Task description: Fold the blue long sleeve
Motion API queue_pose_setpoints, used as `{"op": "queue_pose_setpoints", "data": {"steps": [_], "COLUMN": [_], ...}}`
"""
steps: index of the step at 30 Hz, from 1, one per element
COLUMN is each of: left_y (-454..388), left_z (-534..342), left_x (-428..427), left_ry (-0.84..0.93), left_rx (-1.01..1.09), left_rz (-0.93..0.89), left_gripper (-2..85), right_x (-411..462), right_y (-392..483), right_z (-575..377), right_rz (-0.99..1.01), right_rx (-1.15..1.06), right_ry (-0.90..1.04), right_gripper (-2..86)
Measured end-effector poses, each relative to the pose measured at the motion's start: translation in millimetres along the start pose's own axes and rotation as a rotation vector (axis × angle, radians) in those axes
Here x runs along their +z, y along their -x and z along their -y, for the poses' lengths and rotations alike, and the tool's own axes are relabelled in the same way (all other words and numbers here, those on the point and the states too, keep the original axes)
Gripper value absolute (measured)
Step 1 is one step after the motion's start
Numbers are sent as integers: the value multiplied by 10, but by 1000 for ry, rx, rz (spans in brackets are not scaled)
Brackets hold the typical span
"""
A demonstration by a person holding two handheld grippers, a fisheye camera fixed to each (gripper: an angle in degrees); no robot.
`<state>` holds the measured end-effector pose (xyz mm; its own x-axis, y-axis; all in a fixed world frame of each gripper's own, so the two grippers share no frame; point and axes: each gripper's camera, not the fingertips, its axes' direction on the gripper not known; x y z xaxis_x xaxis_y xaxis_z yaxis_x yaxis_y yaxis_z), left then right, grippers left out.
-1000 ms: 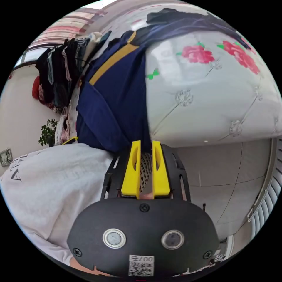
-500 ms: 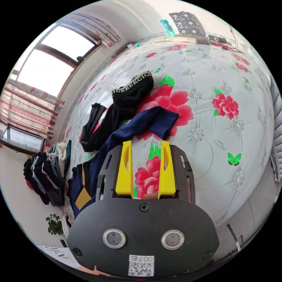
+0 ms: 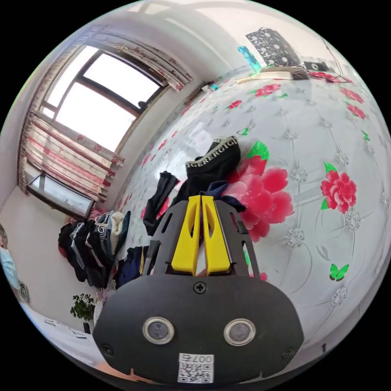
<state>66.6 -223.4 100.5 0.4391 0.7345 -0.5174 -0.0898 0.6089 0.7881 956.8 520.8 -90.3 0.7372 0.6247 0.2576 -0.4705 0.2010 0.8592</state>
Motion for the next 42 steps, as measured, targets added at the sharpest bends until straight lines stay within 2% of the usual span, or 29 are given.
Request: {"op": "queue_pose_setpoints", "data": {"steps": [2, 6, 12, 15, 17, 21, 23, 26, 29, 33, 37, 42], "left_y": [-36, -88, -6, 80, 152, 467, 644, 900, 1055, 986, 715, 123], "left_z": [31, 11, -220, -387, -513, -913, -1115, -1420, -1649, -1758, -1722, -1588], "left_x": [-4, -55, -253, -343, -380, -338, -250, -95, 20, 133, 196, 623], "left_ry": [-17, -64, -146, -191, -217, -262, -265, -246, -246, -262, -290, -265], "left_rx": [22, 76, 96, 103, 107, 63, 29, -4, -3, 75, 193, 464], "left_rz": [-13, -50, -98, -132, -146, -204, -236, -268, -282, -268, -214, -13], "left_gripper": [-10, -10, -9, -5, 1, 29, 42, 58, 64, 78, 84, 67], "right_x": [-230, -507, -727, -701, -617, -215, 325, 887, 1136, 1396, 1737, 2263], "right_y": [561, 1498, 3034, 4030, 4764, 5404, 5504, 5432, 5250, 4921, 4455, 4055], "right_z": [-65, -293, -1180, -2070, -3015, -4549, -5592, -6601, -6987, -6925, -6432, -5889], "right_rz": [125, 191, 491, 670, 776, 858, 813, 715, 644, 446, 168, -69], "right_rx": [-130, -346, -622, -847, -1036, -1164, -1160, -1192, -1185, -1159, -1053, -915], "right_ry": [-27, -24, 43, 150, 275, 487, 681, 962, 1069, 1008, 833, 713], "right_gripper": [-2, -2, -2, -2, -1, 2, 9, 23, 36, 46, 48, 48]}}
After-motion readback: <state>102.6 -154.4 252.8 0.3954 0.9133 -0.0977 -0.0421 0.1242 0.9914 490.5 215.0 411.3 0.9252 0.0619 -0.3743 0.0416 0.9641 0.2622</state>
